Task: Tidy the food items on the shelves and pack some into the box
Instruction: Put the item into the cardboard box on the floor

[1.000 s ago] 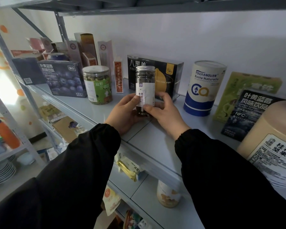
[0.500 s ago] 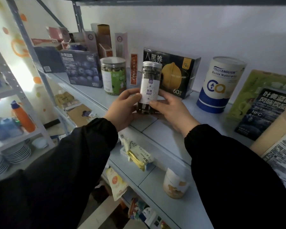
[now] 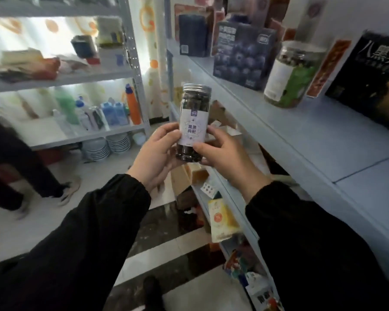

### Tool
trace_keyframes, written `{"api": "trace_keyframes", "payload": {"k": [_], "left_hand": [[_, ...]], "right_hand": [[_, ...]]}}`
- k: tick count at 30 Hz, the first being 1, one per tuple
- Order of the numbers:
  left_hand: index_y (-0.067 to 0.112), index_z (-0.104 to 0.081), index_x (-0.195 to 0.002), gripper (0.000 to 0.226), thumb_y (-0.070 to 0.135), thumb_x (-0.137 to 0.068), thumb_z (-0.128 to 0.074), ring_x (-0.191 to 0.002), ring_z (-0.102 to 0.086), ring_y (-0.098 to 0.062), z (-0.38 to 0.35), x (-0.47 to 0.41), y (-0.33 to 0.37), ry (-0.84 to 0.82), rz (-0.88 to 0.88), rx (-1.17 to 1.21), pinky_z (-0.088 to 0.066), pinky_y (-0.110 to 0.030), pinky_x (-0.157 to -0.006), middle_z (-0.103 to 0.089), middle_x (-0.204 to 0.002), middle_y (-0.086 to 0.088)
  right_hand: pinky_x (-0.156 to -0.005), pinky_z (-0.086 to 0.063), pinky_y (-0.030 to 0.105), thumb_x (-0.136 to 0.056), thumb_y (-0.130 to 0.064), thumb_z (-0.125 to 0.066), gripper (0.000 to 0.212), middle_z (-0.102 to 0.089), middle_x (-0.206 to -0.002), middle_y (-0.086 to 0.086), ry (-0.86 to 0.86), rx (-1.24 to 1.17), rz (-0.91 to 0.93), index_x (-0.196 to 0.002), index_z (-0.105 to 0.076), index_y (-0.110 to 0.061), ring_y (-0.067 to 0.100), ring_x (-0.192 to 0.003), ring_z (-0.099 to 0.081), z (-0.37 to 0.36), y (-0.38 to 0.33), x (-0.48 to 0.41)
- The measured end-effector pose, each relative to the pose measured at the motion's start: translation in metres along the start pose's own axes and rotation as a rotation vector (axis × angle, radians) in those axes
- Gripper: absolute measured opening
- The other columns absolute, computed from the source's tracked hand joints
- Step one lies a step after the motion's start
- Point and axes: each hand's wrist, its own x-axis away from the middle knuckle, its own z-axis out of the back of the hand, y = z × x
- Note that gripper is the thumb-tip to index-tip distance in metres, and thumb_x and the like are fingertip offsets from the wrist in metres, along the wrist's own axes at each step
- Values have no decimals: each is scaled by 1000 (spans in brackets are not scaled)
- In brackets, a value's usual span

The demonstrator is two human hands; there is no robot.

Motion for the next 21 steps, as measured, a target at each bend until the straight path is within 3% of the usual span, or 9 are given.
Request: {"api": "trace_keyframes", "payload": {"k": [2, 6, 10, 13, 16, 18, 21], "left_hand": [[8, -54, -134, 36, 18, -101, -59, -123, -64, -42, 39, -6, -5, 69, 13, -5, -59, -57, -91, -71, -128, -19], [14, -58, -125, 20, 11, -106, -51, -95, -72, -27, 110, -21, -8, 215, 35, -16, -63, -48, -79, -78, -108, -9], [9, -54, -136, 30, 8, -106, -50, -94, -74, -25, 179, -48, -4, 318, 55, 9, -62, -40, -74, -77, -112, -10], [13, -50, -131, 26, 5, -107, -48, -96, -76, -25, 221, -72, 2, 328, 55, 62, -62, -40, -75, -79, -107, -8], [15, -48, -126, 20, 7, -108, -48, -93, -77, -25, 258, -99, 9, 335, 94, 100, -62, -41, -74, -79, -106, -7], [14, -47, -129, 25, 15, -106, -55, -98, -75, -27, 285, -117, 15, 376, 116, 78, -61, -44, -79, -76, -114, -10], [15, -39, -143, 50, 23, -100, -62, -109, -70, -33, 325, -147, 23, 459, 107, 122, -60, -55, -90, -68, -125, -13]], "right_hand": [[-91, -62, 43, -95, -26, -73, 35, -79, -108, -8, -57, -29, -56, -120, -65, -49, 9, -101, -74, -32, 14, -25], [-95, -61, 46, -90, -31, -74, 49, -77, -116, -1, -185, -55, -111, -137, -62, -34, 14, -107, -73, -95, 38, -78], [-94, -61, 47, -79, -44, -75, 64, -75, -122, -3, -281, -61, -148, -141, -59, -38, 16, -112, -71, -159, 53, -134], [-94, -61, 45, -91, -30, -78, 61, -72, -126, 3, -340, -101, -163, -146, -54, -37, 23, -114, -71, -205, 58, -175], [-96, -59, 54, -89, -30, -81, 63, -73, -122, 2, -317, -97, -174, -144, -53, -42, 27, -113, -71, -246, 65, -215], [-93, -61, 48, -90, -22, -81, 64, -74, -118, -2, -323, -96, -175, -145, -53, -40, 17, -107, -72, -266, 71, -238], [-81, -62, 32, -88, -9, -81, 64, -68, -120, -9, -357, -53, -187, -138, -55, -40, -1, -90, -69, -283, 83, -270]]}}
